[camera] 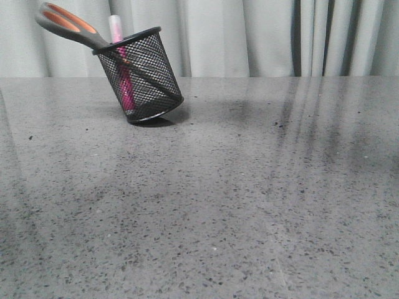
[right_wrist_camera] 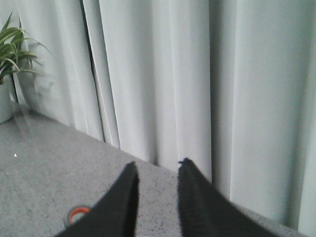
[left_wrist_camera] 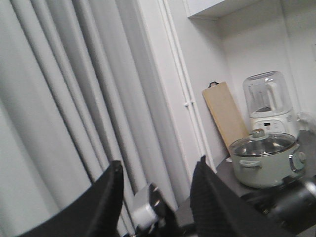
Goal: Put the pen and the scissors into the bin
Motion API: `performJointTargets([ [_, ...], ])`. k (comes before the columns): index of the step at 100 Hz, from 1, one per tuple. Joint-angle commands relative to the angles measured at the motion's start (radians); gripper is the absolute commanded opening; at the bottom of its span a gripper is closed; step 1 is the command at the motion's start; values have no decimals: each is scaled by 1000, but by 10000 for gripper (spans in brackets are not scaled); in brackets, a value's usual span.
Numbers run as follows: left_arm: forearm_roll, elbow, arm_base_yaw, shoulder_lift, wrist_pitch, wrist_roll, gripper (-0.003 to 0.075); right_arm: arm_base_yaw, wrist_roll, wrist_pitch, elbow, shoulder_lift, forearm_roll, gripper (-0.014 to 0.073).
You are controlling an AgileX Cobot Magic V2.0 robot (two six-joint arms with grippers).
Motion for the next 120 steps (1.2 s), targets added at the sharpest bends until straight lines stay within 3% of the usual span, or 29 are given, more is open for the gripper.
performJointTargets([
  [1, 22, 6, -7, -41, -102, -77, 251, -2, -7, -30, -12, -139, -6, -71],
  [14, 143, 112, -7, -130, -241, -197, 124, -21, -7, -5, 62, -307, -8, -70],
  [24, 156, 222, -7, -210, -314, -234, -22, -31, -13, 2, 173, -455, -45, -70],
  [35, 156, 367, -7, -303, -367, -286, -19, -31, -16, 58, 304, -639, -108, -70],
  [56, 155, 651, -7, -460, -394, -392, -19, -29, -16, 314, 560, -944, -120, -70],
  [76, 155, 881, -7, -577, -457, -392, -19, -29, -16, 314, 814, -1180, -122, -70],
  [96, 128, 935, -7, -645, -454, -392, -19, -29, -16, 314, 945, -1349, -122, -70],
  [120, 75, 935, -7, -647, -454, -392, -19, -29, -16, 314, 954, -1385, -122, -70],
])
